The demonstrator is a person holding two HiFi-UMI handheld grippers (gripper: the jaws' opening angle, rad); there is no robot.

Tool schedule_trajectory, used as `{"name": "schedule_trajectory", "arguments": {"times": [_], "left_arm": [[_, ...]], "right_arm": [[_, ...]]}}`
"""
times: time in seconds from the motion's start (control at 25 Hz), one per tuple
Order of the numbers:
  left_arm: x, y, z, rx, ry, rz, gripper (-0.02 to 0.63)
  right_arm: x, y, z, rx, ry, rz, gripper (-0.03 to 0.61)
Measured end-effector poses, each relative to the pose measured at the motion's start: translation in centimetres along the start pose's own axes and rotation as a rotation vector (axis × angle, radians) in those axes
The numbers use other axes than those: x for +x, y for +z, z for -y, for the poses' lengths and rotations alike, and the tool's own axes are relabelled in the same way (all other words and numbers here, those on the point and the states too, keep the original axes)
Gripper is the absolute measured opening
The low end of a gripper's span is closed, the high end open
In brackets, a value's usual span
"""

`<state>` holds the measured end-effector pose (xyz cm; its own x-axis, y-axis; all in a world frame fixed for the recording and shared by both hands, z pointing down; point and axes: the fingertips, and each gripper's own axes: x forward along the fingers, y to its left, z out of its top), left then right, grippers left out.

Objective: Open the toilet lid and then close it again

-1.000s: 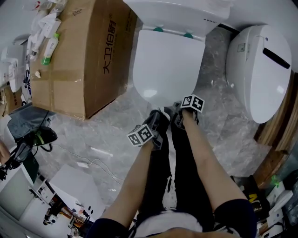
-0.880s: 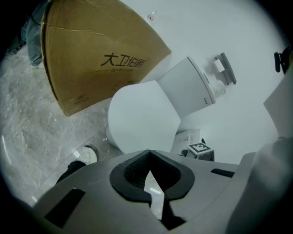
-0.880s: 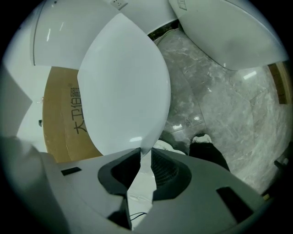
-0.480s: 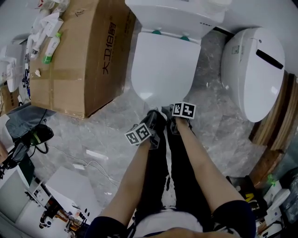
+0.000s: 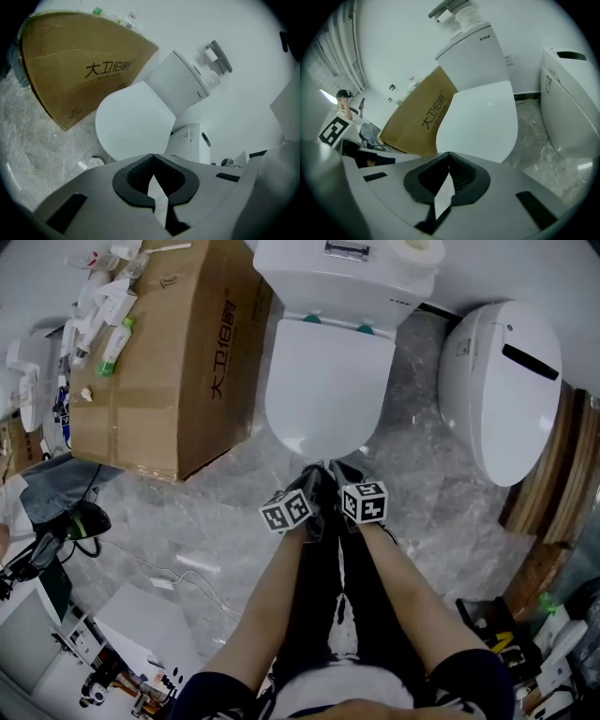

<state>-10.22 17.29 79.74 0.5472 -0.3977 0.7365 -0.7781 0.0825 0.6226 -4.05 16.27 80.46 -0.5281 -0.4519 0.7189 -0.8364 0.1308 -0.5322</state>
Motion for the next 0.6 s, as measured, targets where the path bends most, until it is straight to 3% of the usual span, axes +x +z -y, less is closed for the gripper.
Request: {"name": "schedule_trajectory", "arguments": {"times": [0.6], "left_arm": [[1.2, 0.7, 1.3, 0.065, 0.01, 0.005, 0.006]], "right_arm": [[-2.2, 3.0, 0.8, -0.043, -0.007, 0.051, 0.008]]}}
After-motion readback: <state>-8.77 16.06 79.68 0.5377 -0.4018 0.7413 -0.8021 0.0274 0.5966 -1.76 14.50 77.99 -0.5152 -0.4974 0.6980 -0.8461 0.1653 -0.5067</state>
